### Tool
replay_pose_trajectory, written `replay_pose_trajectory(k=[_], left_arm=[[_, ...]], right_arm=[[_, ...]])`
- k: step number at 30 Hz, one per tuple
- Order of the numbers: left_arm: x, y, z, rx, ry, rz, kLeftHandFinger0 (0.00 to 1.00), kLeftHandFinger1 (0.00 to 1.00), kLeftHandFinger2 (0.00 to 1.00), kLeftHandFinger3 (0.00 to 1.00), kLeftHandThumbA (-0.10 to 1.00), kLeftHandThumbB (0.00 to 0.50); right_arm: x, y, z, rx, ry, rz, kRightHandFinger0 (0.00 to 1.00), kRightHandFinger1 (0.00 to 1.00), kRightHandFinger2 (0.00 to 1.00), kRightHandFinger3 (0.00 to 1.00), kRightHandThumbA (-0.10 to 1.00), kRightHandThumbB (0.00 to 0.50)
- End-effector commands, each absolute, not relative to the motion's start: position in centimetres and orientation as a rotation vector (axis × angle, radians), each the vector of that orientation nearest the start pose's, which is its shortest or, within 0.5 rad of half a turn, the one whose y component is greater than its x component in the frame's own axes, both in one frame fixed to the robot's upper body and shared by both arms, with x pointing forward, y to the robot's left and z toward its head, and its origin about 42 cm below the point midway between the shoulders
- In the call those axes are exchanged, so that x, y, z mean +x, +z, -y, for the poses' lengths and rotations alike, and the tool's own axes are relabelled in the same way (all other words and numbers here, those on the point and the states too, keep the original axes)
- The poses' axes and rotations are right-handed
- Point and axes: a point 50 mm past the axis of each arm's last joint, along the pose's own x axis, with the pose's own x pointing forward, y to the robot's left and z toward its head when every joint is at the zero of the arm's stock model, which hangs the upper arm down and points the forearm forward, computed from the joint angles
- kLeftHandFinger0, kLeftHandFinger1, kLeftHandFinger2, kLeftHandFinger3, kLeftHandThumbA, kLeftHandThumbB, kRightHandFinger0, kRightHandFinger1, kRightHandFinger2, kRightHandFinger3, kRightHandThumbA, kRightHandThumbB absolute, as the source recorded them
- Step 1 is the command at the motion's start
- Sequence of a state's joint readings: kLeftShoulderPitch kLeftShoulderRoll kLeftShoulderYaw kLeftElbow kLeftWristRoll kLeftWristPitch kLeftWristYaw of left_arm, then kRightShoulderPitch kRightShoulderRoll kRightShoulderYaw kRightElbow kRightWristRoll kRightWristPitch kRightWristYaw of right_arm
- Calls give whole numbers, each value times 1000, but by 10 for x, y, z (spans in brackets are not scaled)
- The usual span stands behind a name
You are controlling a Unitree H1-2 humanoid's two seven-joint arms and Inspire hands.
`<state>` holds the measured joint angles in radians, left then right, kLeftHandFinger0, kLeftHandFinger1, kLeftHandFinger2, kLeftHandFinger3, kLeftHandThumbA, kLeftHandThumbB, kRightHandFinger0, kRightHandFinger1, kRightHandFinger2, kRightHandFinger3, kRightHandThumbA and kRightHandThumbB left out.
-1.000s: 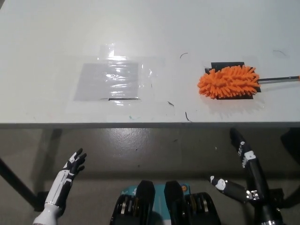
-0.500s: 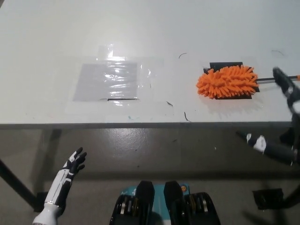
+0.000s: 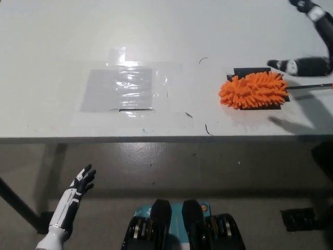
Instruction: The robot uses it right hand to pick up an extended orange duster kept in the middle of the desk and presses its handle against the desk to collapse it
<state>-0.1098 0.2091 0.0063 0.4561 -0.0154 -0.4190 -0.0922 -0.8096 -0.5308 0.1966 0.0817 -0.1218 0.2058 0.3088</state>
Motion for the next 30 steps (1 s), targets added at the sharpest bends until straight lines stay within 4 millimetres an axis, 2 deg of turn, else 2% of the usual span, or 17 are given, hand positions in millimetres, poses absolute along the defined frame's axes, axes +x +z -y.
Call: replay_pose_trajectory(k=[1, 2, 4, 5, 6, 9, 11, 15, 18, 19, 21, 24, 25, 28, 29, 30], left_arm=[[311, 57, -295, 216, -125, 150, 1000, 1000, 1000, 1000, 1000, 273], [312, 57, -294, 212, -132, 152, 1000, 1000, 1000, 1000, 1000, 271], [312, 57, -294, 212, -132, 152, 1000, 1000, 1000, 1000, 1000, 270], [313, 57, -293, 205, -133, 152, 1000, 1000, 1000, 1000, 1000, 264], [313, 57, -292, 202, -133, 152, 1000, 1000, 1000, 1000, 1000, 265], [311, 56, -294, 200, -135, 148, 1000, 1000, 1000, 1000, 1000, 267], [310, 56, -294, 199, -137, 150, 1000, 1000, 1000, 1000, 1000, 268], [313, 58, -294, 202, -142, 152, 1000, 1000, 1000, 1000, 1000, 262], [313, 58, -296, 213, -144, 151, 1000, 1000, 1000, 1000, 1000, 264], [313, 59, -296, 216, -141, 154, 1000, 1000, 1000, 1000, 1000, 260], [313, 58, -297, 212, -141, 151, 1000, 1000, 1000, 1000, 1000, 265], [313, 58, -297, 195, -145, 150, 1000, 1000, 1000, 1000, 1000, 260], [313, 58, -298, 202, -140, 151, 1000, 1000, 1000, 1000, 1000, 255], [313, 58, -298, 205, -139, 151, 1000, 1000, 1000, 1000, 1000, 249], [313, 58, -299, 202, -139, 151, 1000, 1000, 1000, 1000, 1000, 248], [313, 58, -299, 199, -139, 151, 1000, 1000, 1000, 1000, 1000, 251]], right_arm=[[524, 414, 251, -912, 425, 134, 1000, 1000, 1000, 1000, 862, 355], [535, 411, 246, -942, 429, 104, 1000, 1000, 1000, 1000, 870, 370], [537, 411, 246, -943, 432, 102, 1000, 1000, 1000, 1000, 871, 372], [554, 402, 237, -992, 453, 59, 1000, 1000, 1000, 1000, 876, 384], [562, 398, 233, -1016, 463, 40, 1000, 1000, 1000, 1000, 876, 385], [576, 377, 223, -980, 493, -40, 1000, 1000, 1000, 1000, 836, 337], [581, 367, 224, -940, 513, -65, 1000, 1000, 1000, 1000, 837, 320], [588, 357, 223, -908, 519, -117, 1000, 1000, 1000, 1000, 875, 332], [591, 348, 222, -789, 536, -167, 1000, 1000, 1000, 1000, 828, 330], [592, 345, 222, -805, 540, -181, 1000, 1000, 1000, 1000, 863, 348], [593, 339, 223, -780, 543, -202, 1000, 1000, 1000, 1000, 843, 355], [594, 337, 224, -814, 541, -211, 1000, 1000, 1000, 1000, 870, 356], [594, 336, 225, -849, 540, -219, 1000, 1000, 1000, 1000, 890, 370], [595, 337, 225, -861, 544, -245, 1000, 1000, 1000, 1000, 831, 372], [595, 338, 225, -878, 538, -255, 1000, 1000, 1000, 1000, 824, 397], [596, 340, 223, -976, 533, -273, 1000, 1000, 1000, 1000, 854, 412]])
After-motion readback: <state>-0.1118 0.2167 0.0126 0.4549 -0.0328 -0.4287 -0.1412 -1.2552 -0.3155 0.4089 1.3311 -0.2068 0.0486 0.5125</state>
